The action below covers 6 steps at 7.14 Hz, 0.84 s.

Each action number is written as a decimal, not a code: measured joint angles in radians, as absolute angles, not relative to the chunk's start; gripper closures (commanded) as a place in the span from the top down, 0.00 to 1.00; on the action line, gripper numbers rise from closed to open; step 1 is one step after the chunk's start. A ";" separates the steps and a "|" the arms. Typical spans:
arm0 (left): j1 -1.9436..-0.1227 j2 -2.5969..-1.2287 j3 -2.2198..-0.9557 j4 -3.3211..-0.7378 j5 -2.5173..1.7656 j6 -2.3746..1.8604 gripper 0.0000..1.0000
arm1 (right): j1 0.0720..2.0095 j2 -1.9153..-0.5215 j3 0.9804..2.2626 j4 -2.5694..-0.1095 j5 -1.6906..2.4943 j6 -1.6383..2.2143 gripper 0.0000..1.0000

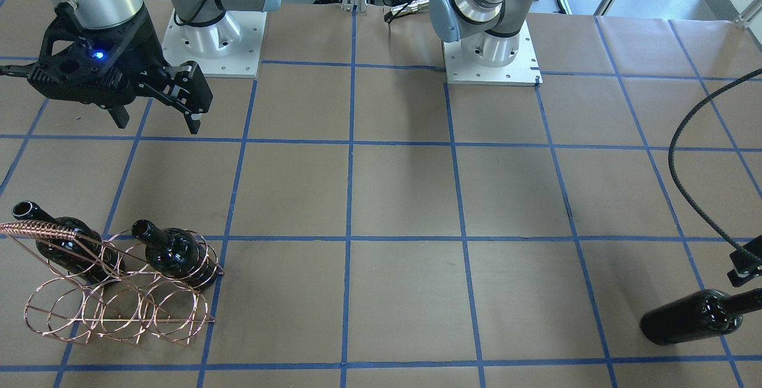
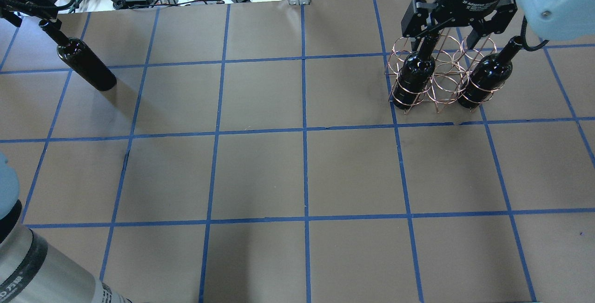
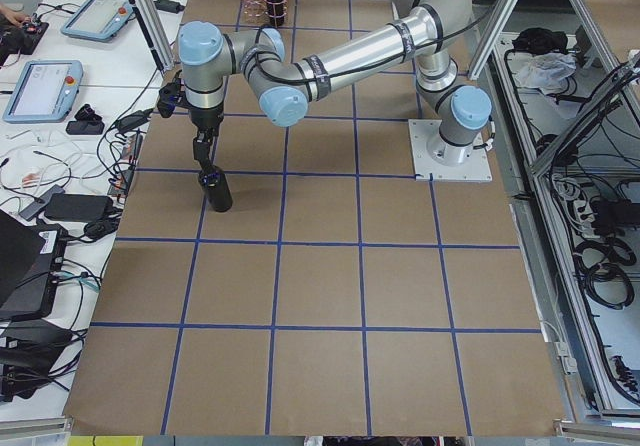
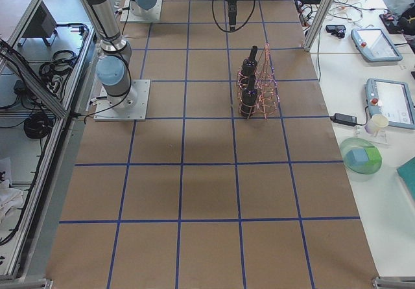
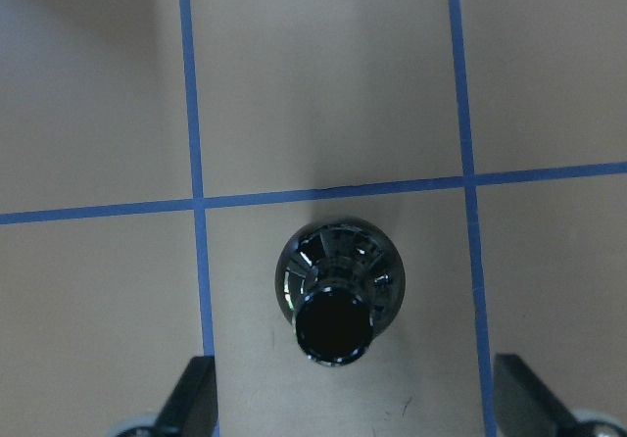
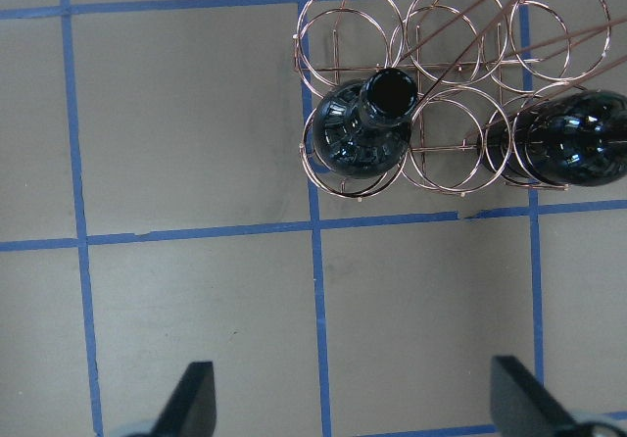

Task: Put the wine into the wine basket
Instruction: 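Move the left gripper down over the standing dark wine bottle, then close the left gripper around the dark bottle's neck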

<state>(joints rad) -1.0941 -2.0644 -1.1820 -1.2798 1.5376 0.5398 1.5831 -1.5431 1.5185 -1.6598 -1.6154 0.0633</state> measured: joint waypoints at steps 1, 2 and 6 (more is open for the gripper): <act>-1.094 -2.082 -1.182 -1.270 1.522 0.524 1.00 | 1.583 -1.543 1.519 -1.660 -1.615 0.064 1.00; -1.094 -2.096 -1.181 -1.264 1.516 0.520 1.00 | 1.583 -1.543 1.519 -1.660 -1.615 0.065 1.00; -1.094 -2.131 -1.181 -1.235 1.519 0.530 0.78 | 1.583 -1.543 1.519 -1.660 -1.614 0.066 1.00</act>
<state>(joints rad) -1.0937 -2.1311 -1.1806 -1.2351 1.5187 0.5300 1.5831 -1.5432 1.5186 -1.6598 -1.6139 0.0660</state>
